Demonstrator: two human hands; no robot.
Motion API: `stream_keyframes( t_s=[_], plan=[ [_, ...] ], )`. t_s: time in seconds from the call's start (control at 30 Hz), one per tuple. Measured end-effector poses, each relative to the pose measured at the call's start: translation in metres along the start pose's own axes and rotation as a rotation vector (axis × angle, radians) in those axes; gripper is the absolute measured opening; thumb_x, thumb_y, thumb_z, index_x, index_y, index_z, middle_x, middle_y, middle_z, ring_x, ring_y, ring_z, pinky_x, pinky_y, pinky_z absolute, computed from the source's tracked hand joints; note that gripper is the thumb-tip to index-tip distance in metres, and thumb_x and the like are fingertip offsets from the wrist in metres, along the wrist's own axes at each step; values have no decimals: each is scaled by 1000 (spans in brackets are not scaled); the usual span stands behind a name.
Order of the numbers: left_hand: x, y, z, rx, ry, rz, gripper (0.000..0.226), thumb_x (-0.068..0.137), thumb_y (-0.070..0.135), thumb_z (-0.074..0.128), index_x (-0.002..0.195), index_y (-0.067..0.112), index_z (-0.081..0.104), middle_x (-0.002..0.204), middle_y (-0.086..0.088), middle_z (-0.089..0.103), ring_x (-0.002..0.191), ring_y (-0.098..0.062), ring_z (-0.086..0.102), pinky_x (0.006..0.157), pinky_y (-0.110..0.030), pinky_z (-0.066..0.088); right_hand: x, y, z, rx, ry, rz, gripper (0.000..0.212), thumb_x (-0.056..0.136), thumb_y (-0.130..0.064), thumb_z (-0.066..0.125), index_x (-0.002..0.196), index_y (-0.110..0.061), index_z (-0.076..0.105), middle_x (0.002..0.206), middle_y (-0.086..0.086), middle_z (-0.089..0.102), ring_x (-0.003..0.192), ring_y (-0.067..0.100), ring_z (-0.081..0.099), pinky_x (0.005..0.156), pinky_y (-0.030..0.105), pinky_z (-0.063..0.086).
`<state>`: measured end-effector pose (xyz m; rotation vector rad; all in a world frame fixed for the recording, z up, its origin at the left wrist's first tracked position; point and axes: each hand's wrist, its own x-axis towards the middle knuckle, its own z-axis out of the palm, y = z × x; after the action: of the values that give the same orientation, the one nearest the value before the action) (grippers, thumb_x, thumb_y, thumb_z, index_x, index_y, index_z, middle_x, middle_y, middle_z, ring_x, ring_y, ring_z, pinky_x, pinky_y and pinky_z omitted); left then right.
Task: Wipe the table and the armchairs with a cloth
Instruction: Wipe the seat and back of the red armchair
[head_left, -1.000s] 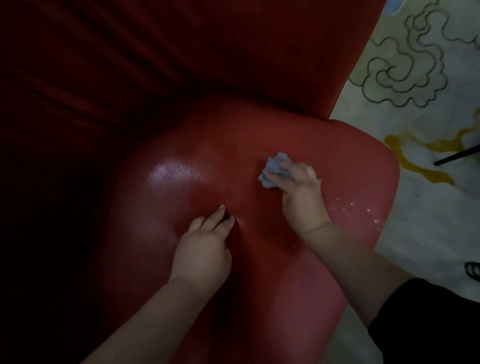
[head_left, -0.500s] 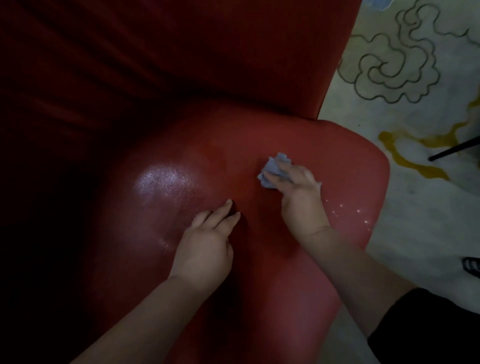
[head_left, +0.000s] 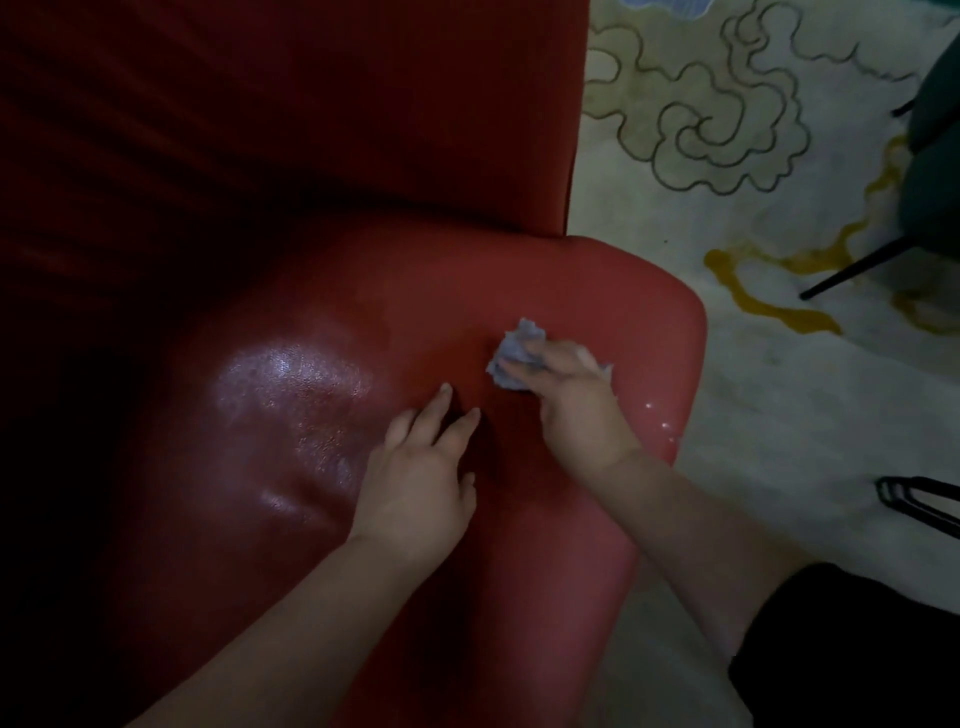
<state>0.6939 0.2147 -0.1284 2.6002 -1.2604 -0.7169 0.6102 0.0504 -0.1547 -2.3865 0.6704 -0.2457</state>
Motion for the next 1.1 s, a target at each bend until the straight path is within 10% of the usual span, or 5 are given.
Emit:
stream_keyframes(
  t_s=[0.2,0.4,0.57,0.83,1.1],
  plan=[
    [4,10,0,-32,53,4,59,81,17,57,138,28,45,152,6,31,127,-19,33,102,-37,40,-38,-10,-2,83,11,-112,30,83,1,49,98,-7,75,107,13,68,98,27,58,93,27,42],
    [10,10,6,37,14,64,65,82,33,59,143,34,36,156,7,18,133,-18,23,104,-38,36,15,20,-22,-10,3,31,40,83,12,52,118,-3,64,127,19,55,117,36,48,106,19,19],
    [9,7,12,125,-45,74,85,77,49,65,147,40,18,158,11,-2,135,-16,9,107,-38,29,-53,6,-3,-1,41,65,41,78,7,50,110,-9,70,119,12,63,106,30,54,100,38,39],
    [9,14,17,168,2,54,99,68,61,68,147,42,12,158,8,-2,134,-18,9,105,-40,30,-19,28,-25,-90,142,194,49,75,18,51,113,-9,69,122,15,61,110,38,51,101,24,26],
    [10,22,23,193,14,13,105,62,63,71,147,41,13,159,5,0,134,-21,10,105,-43,29,-77,8,-6,1,159,156,43,73,8,51,105,-12,72,114,8,65,99,34,55,94,35,44]
  ],
)
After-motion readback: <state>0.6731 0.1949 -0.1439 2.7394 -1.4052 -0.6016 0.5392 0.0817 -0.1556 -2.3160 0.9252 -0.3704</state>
